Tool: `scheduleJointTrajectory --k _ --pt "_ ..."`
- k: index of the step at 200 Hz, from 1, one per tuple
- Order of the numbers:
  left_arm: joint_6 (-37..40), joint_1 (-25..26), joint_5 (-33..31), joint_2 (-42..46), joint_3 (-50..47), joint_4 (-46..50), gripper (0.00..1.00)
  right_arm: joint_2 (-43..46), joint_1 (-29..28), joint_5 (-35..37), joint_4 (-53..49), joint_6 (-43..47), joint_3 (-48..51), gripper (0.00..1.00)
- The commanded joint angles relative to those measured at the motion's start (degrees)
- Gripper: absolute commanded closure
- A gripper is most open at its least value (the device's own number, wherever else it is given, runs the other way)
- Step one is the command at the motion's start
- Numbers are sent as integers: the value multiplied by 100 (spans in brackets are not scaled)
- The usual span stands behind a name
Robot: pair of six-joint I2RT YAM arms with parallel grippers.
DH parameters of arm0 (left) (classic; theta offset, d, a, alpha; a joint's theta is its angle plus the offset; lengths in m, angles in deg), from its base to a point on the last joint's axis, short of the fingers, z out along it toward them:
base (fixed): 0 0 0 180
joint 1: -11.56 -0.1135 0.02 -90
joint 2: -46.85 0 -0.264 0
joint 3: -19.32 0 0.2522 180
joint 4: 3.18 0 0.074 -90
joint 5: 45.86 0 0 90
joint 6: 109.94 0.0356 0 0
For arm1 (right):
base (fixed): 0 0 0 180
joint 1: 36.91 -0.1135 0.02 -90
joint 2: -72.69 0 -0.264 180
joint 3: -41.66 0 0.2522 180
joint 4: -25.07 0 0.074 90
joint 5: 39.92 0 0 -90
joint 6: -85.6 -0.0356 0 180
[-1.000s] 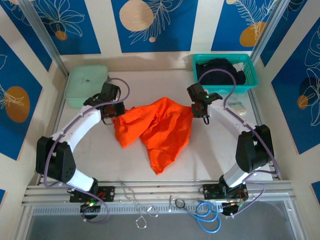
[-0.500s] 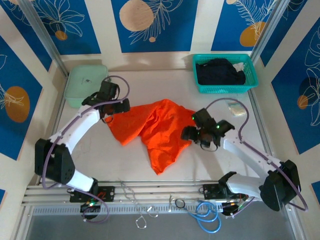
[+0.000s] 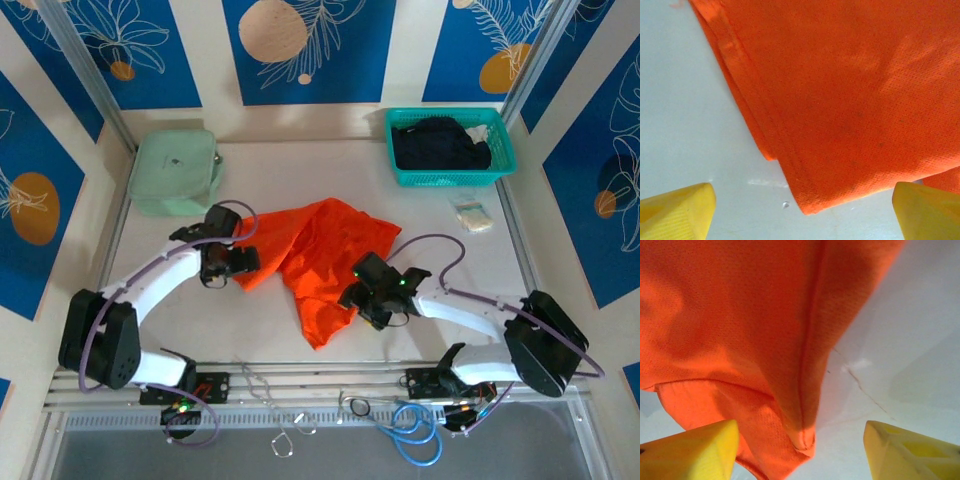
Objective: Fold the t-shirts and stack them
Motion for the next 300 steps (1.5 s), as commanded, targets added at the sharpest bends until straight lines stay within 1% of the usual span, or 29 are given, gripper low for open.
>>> scheduleJointTrajectory --k 1,30,36,48,56,58,63,72,78,86,98,108,125,148,166,187,205,226,245,258,266,275,287,293,300 --pt "-325 132 285 -154 -181 -378 11 -252 -78 200 383 -270 -111 38" --pt "-545 225 494 -384 -435 -841 15 -749 -80 142 531 -163 -299 52" --pt "-596 244 516 -454 -469 -945 15 -858 -80 93 604 -160 -316 58" --pt "-650 274 526 -617 -493 -1097 17 -990 -82 24 678 -158 -345 66" --pt "-665 282 498 -721 -480 -1156 22 -1053 -94 -3 667 -135 -376 74" --pt "-668 283 477 -745 -476 -1174 23 -1067 -95 -1 652 -127 -391 77" --pt "-677 291 425 -786 -459 -1208 27 -1079 -96 5 622 -104 -411 81" --pt "-678 300 296 -832 -416 -1243 39 -1047 -111 66 482 -35 -468 90" --pt "-668 300 192 -847 -372 -1232 46 -1013 -108 119 378 -1 -504 94" --pt "-636 296 72 -860 -272 -1185 59 -931 -116 230 187 69 -547 100" --pt "-532 292 -110 -869 -59 -1015 83 -758 -107 421 -108 160 -609 100" --pt "-435 292 -234 -854 148 -825 100 -582 -91 593 -373 257 -640 100" --pt "-225 283 -420 -793 570 -461 100 -281 50 829 -886 563 -716 100" --pt "63 245 -771 -678 1210 135 100 14 478 1067 -1647 1214 -869 100" --pt "312 174 -1052 -686 1725 555 100 140 997 1160 -2080 1775 -947 100" --pt "623 60 -1360 -905 2341 907 100 195 1677 1090 -2241 2504 -1041 100" --pt "877 -115 -1514 -1308 2896 1005 100 133 2309 1147 -2342 3050 -1262 100" --pt "1088 -337 -1555 -2014 3702 1062 100 -40 2985 1271 -2448 3625 -1691 100" --pt "1215 -405 -1520 -2766 4519 1139 100 -265 3375 1331 -2500 3986 -2067 100" --pt "1276 -404 -1329 -3336 5079 1202 100 -504 3597 1363 -2496 4204 -2307 100" --pt "1282 -410 -1159 -3675 5371 1213 90 -672 3695 1348 -2468 4328 -2412 100" --pt "1282 -411 -1009 -4015 5681 1225 89 -891 3805 1337 -2428 4461 -2533 100" --pt "1282 -409 -977 -4396 5997 1225 87 -1195 3942 1394 -2378 4599 -2692 100" --pt "1294 -406 -974 -4496 6088 1213 83 -1331 3993 1426 -2332 4681 -2758 100" --pt "1308 -406 -941 -4518 6101 1142 75 -1490 4054 1439 -2283 4758 -2859 100"
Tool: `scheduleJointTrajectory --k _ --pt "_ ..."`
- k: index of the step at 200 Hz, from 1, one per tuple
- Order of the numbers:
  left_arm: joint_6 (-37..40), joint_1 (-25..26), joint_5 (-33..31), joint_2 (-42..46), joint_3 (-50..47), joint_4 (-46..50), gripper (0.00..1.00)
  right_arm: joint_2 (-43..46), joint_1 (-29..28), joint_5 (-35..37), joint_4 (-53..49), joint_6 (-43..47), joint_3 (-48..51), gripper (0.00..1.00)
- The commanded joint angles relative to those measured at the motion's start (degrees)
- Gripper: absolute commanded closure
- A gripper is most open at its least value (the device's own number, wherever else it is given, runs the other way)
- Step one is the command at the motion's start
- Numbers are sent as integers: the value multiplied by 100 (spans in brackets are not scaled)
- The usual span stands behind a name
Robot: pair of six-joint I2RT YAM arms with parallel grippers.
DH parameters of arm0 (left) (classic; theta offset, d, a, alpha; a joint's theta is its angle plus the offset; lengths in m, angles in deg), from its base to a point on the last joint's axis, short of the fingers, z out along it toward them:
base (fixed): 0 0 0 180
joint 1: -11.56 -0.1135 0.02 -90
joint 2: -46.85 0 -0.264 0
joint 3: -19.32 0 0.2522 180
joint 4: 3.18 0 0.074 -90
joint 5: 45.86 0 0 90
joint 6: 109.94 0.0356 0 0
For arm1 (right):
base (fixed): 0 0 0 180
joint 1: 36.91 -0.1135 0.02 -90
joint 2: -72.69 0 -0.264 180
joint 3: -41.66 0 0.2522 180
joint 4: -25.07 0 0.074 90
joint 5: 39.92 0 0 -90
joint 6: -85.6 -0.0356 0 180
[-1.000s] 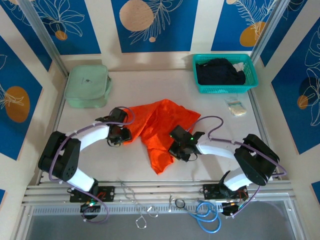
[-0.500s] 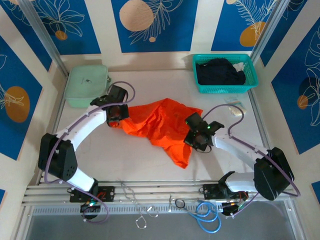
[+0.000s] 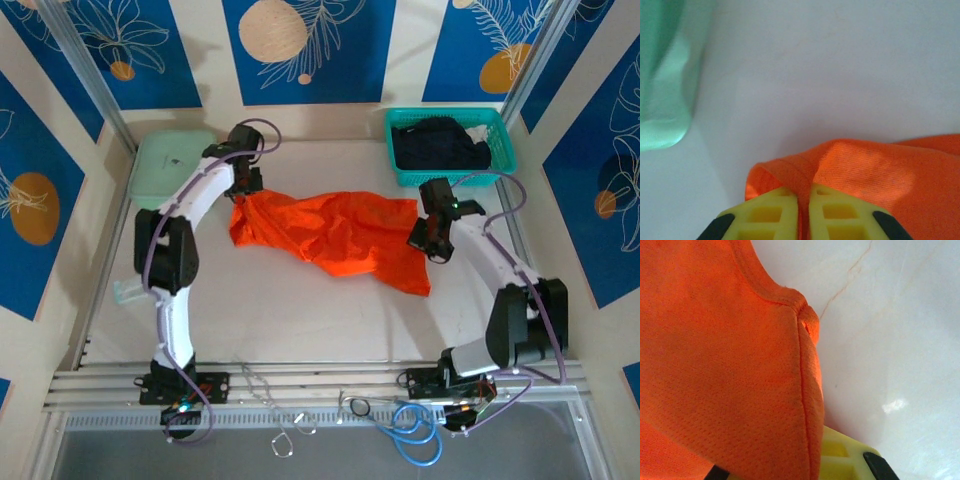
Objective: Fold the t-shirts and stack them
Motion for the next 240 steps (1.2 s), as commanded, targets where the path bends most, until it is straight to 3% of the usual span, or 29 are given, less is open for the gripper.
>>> scheduleJointTrajectory --k 1,37,55,75,101,140,192,240 --pt "165 -9 232 -299 343 191 74 -503 192 162 -18 566 -294 100" --pt "235 137 516 749 -741 -493 31 -917 338 189 -27 756 -763 99" --pt "238 261 397 1465 -1396 -483 21 -815 322 26 -67 732 -793 73" --pt "96 339 511 2191 -2245 -442 16 -465 235 -196 -82 628 -627 50" --pt "-337 397 992 2791 -3376 -652 18 139 8 -272 -186 447 -271 44" --pt "-934 468 1500 2900 -4659 -2051 33 955 -326 -555 -292 137 295 54" --pt "-1070 472 1449 2355 -4966 -3612 41 1722 -689 -712 -492 -244 835 62" --pt "-1175 472 1597 1751 -4932 -4079 44 2029 -660 -725 -641 -333 1067 64"
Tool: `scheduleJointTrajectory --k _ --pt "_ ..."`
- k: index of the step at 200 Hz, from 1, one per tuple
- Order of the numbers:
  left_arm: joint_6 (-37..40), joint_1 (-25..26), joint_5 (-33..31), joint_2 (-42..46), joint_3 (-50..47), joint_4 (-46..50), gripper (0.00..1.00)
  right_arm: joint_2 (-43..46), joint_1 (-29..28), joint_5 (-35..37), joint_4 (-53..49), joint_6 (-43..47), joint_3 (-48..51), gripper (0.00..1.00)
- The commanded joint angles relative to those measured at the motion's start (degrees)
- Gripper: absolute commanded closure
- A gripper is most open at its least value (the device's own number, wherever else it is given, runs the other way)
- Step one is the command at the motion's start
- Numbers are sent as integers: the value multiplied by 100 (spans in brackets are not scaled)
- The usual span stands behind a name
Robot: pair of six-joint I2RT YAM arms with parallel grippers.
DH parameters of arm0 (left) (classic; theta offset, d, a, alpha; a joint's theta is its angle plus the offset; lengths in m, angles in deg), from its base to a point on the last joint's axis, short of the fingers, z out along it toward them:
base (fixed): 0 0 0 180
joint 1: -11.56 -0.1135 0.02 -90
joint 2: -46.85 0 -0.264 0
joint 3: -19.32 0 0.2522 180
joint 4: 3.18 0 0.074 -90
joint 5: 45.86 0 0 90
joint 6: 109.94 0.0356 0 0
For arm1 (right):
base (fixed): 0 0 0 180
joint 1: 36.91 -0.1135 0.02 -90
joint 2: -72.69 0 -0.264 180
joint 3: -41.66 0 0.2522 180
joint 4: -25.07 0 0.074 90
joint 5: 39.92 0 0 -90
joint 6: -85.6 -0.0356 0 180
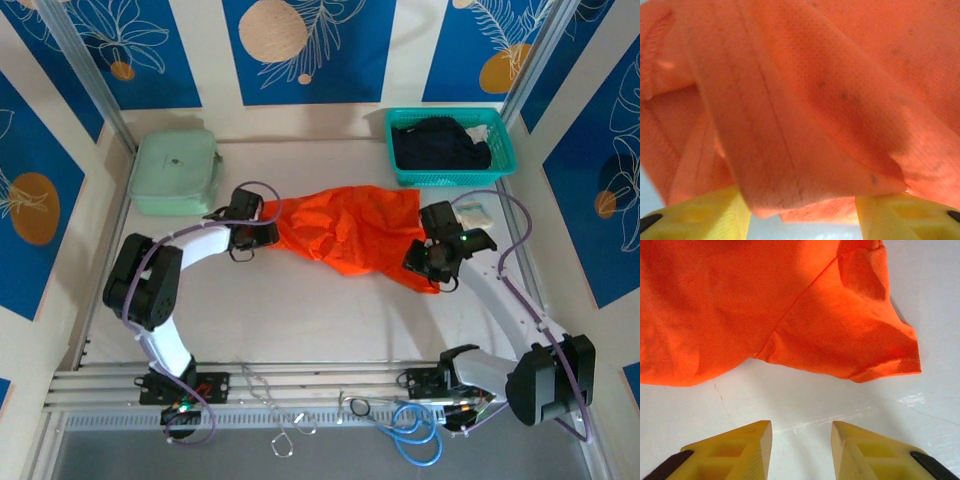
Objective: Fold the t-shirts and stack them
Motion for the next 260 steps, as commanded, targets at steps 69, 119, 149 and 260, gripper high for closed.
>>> scheduleJointTrajectory --k 69,119,149,260 --pt "-160 44 246 -55 10 -388 72 14 59 -180 -222 -99 -81 68" --pt "-108 41 184 302 56 -152 100 -51 46 -246 -160 -90 -65 70" --pt "-105 37 327 654 247 243 100 -33 37 -301 -193 -15 -72 70" --pt "275 41 1190 2278 1110 3973 100 -221 -664 -1192 40 -88 116 67"
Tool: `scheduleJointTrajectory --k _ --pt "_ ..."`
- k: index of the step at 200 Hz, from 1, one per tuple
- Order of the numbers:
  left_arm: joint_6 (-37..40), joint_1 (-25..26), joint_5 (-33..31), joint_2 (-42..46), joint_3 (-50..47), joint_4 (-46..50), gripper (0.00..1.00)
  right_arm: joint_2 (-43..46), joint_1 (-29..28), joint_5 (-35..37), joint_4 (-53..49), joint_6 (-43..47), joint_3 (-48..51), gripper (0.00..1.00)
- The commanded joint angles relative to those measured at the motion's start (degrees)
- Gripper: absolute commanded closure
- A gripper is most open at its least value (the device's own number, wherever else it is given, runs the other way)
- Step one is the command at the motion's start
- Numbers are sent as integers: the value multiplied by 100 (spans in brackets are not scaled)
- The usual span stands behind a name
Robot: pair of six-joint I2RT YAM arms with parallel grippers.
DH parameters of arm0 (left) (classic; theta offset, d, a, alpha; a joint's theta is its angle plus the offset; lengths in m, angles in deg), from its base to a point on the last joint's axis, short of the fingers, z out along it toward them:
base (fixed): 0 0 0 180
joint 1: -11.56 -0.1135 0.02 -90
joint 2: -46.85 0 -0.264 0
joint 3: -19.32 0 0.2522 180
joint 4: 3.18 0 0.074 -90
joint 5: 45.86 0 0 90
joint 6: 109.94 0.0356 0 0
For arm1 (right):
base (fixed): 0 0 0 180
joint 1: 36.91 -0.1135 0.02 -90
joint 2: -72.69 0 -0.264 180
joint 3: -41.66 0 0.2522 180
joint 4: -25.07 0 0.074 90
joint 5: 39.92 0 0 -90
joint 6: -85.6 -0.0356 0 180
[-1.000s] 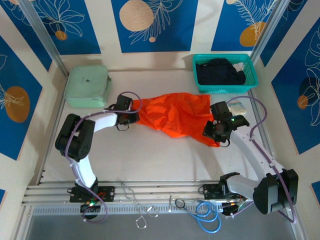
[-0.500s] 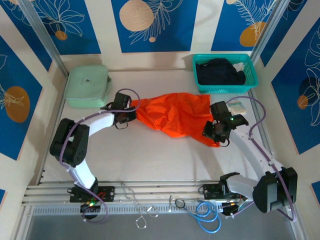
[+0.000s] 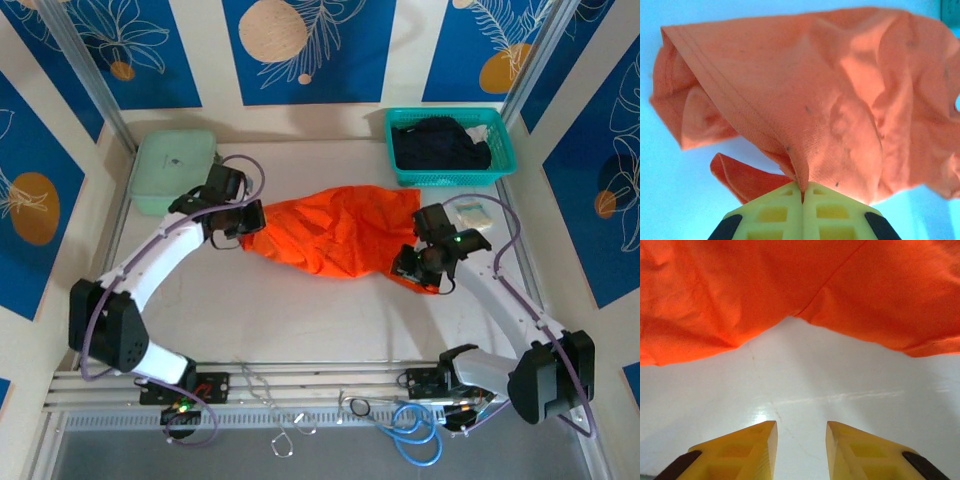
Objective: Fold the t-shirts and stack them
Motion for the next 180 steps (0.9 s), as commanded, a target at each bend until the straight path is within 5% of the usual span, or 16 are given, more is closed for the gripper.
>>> scheduleJointTrajectory --k 1,64,94,110,116,180 --pt "234 37 336 410 18 1300 100 -104 -276 -287 24 -137 99 67" --pt "241 18 -487 1586 -792 2394 95 -443 -1297 -323 347 -722 231 60" --pt "106 2 -901 1456 -994 2266 31 -494 -1353 -66 321 -826 281 53" --pt "14 10 -692 1377 -1089 1984 15 -418 -1201 247 77 -742 242 49" --pt "-18 24 -585 1363 -1125 1870 0 -372 -1108 359 -6 -699 250 47" --pt "-634 818 -100 974 -2097 1108 0 -320 1124 276 245 269 624 43"
